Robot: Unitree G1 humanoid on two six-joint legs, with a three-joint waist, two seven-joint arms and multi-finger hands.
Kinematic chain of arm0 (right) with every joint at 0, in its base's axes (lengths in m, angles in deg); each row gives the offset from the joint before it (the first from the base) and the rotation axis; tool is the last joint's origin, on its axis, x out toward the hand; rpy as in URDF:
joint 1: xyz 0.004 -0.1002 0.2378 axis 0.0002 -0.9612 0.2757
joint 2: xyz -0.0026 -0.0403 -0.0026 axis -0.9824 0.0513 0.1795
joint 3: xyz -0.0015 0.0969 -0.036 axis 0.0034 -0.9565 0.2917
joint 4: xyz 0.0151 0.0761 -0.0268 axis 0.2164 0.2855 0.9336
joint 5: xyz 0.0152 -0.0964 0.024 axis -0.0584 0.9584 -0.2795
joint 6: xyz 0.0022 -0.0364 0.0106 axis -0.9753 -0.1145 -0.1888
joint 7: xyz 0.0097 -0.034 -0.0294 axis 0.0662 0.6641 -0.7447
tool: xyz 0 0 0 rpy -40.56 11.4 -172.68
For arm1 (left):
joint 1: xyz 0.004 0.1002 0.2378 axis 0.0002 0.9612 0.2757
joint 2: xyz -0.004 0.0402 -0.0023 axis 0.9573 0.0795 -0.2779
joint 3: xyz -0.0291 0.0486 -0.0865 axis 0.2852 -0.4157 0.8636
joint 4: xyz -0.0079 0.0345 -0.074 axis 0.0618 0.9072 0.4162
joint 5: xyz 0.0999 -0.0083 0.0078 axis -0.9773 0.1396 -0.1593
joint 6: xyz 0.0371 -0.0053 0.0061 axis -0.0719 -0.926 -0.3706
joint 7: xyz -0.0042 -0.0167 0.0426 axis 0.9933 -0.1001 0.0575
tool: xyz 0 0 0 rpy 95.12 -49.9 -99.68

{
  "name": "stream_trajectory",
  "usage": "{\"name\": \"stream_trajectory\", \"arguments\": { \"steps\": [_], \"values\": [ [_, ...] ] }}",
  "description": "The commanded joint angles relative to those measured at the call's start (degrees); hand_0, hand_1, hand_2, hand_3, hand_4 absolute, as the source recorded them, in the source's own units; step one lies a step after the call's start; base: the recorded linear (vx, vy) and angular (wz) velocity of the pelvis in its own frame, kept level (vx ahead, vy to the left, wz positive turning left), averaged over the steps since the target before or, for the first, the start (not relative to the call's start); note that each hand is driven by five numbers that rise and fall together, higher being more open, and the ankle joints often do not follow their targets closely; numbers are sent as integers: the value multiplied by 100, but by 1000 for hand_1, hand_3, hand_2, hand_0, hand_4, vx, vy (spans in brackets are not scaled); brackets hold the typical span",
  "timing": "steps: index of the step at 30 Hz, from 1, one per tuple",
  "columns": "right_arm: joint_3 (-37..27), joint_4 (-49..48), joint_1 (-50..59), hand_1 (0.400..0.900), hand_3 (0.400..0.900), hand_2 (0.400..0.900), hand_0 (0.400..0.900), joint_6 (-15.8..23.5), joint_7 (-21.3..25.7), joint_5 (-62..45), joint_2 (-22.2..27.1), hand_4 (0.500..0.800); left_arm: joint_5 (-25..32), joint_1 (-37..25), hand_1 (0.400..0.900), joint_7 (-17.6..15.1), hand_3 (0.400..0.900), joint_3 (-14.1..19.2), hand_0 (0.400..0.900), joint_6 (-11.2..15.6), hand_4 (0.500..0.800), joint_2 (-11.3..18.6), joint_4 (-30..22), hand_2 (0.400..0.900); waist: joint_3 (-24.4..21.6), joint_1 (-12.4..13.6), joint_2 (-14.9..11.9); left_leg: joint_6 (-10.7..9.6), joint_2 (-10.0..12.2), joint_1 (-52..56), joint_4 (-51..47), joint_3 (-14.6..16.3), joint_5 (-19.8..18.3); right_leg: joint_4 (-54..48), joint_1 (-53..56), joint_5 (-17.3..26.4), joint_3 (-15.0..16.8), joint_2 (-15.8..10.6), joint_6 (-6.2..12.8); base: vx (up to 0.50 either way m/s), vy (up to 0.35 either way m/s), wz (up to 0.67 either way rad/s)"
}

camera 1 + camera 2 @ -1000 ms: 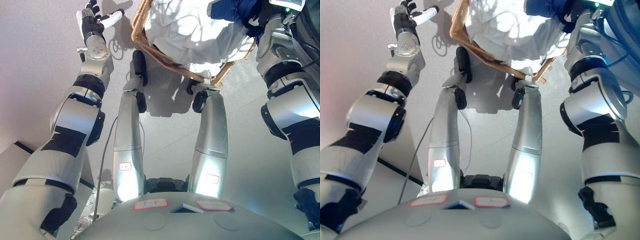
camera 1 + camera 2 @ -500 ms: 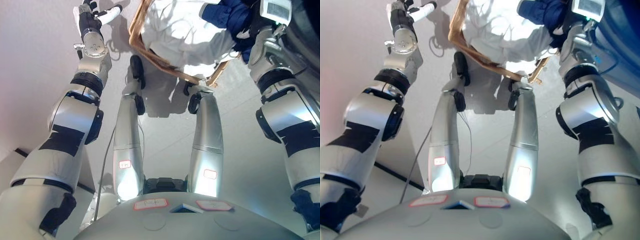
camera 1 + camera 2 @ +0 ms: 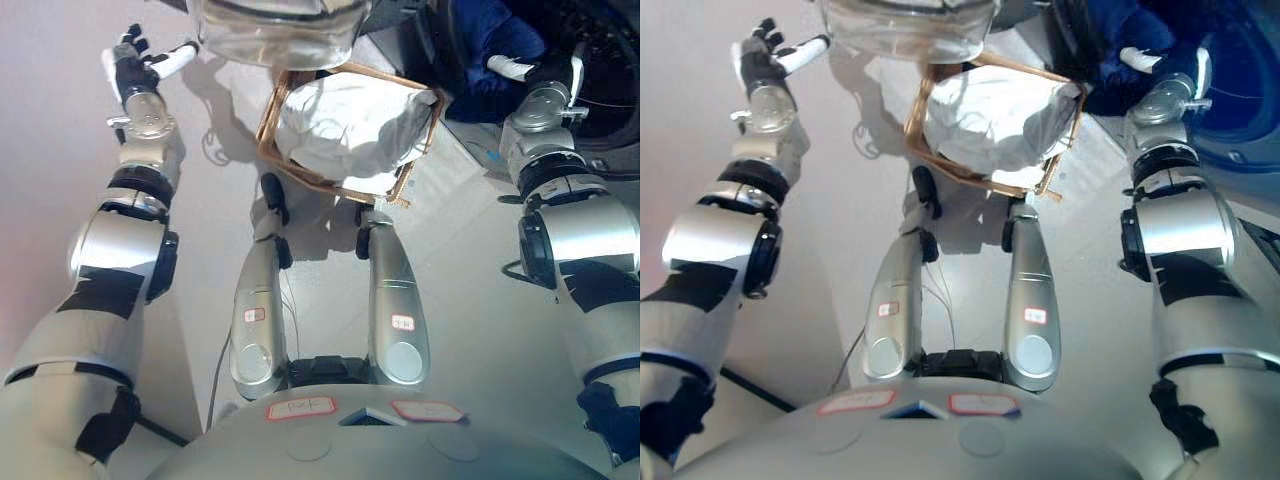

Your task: Put the clothes in the basket into the washing machine.

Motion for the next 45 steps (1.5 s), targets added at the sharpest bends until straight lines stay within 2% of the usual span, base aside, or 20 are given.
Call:
{"name": "stream_trajectory", "arguments": {
  "steps": [1,5,8,12,20,21,22,23,35,45],
  "values": [
    [-249,-130,-369,400,400,400,400,1052,393,-1739,180,500,187,257,900,-177,900,235,900,474,800,252,472,900,-851,55,199,-264,-217,250,-363,8,-272,-1273,469,731,-186,266,230,20,-12,-12],
    [-521,-185,-242,400,400,400,400,1282,191,-2565,278,500,293,138,900,-183,900,191,900,481,800,276,489,900,-855,77,317,-287,-204,293,-473,44,-213,-1277,457,700,-164,261,215,34,-21,-5],
    [-556,-665,22,400,400,400,400,1596,82,-3224,368,500,434,-28,900,-180,900,150,900,462,800,338,448,900,-811,95,507,-326,-187,272,-548,62,-139,-1213,392,647,-149,265,201,33,-28,-1],
    [-488,-743,244,400,400,400,400,1600,-45,-3347,456,500,507,-103,900,-171,900,133,900,469,800,357,452,900,-778,132,607,-352,-151,259,-603,80,-91,-1130,336,579,-137,262,196,59,-30,-4],
    [206,-507,965,400,400,400,400,1237,-48,-2632,908,500,515,-457,900,-46,900,-30,900,396,800,492,629,900,-826,235,730,-427,-108,379,-723,18,-3,-911,284,400,-191,269,154,62,-40,6],
    [288,-461,1051,510,510,510,510,1189,-61,-2554,932,566,515,-528,900,-28,900,-62,900,383,800,509,659,900,-831,238,721,-438,-106,397,-773,5,30,-914,284,396,-198,272,154,43,-47,8],
    [323,-427,1100,647,647,647,647,1144,-70,-2492,962,648,503,-575,900,-19,900,-85,900,378,800,509,662,900,-831,243,725,-446,-108,425,-828,-6,53,-923,288,391,-207,271,156,39,-44,7],
    [444,-352,1199,900,900,900,900,1115,-73,-2432,972,800,506,-664,900,-7,900,-134,900,369,800,519,695,900,-828,248,719,-458,-102,439,-880,-4,87,-926,278,391,-219,280,151,35,-35,5],
    [1149,119,1473,900,900,900,900,614,-294,-1416,1052,800,400,-1000,900,111,900,-271,900,278,800,623,845,900,-842,272,662,-461,-96,476,-1026,-78,145,-915,201,397,-246,321,113,13,-11,2],
    [1755,281,1411,900,900,900,900,382,-952,-751,1157,800,302,-879,900,334,900,-179,900,296,800,657,811,900,-886,315,517,-406,-156,409,-879,-167,62,-974,219,486,-269,310,93,-7,2,1]
  ]
}}
